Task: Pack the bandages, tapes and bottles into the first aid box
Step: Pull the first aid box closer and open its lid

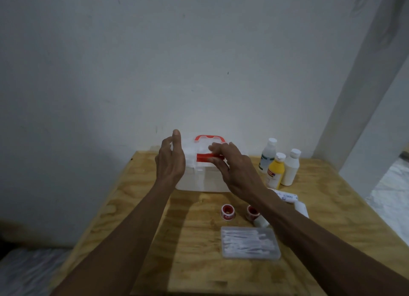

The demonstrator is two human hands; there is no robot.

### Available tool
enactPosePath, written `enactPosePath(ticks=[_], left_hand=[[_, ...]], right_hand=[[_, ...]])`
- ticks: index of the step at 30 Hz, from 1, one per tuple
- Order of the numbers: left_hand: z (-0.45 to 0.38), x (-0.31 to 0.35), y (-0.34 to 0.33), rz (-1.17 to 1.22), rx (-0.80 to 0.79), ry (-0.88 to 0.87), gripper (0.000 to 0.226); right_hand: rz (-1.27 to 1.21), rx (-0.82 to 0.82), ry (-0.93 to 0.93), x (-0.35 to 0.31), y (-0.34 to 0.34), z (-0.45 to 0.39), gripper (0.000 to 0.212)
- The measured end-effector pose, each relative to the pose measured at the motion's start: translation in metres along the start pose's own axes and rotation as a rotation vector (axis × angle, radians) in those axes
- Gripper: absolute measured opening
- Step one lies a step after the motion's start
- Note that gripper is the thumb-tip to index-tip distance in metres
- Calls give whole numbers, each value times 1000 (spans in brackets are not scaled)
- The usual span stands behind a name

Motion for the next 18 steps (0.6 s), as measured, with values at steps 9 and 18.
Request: enactPosePath(ticks=[9,18], left_hand=[[3,2,1,135,2,20,85],[-11,-4,-9,-402,-179,-221,83]], right_hand=[[37,124,4,1,22,-39,19],[21,227,-98,22,33,-130,17]])
Point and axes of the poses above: each hand's wrist, its own z-axis away from the middle knuckle, its own y-axis out of the back of the hand, x = y × z, the point moved 2 cm from there along -z, towards the middle knuckle, and after that the axes turned 5 degrees about z, right-handed, at the moved point
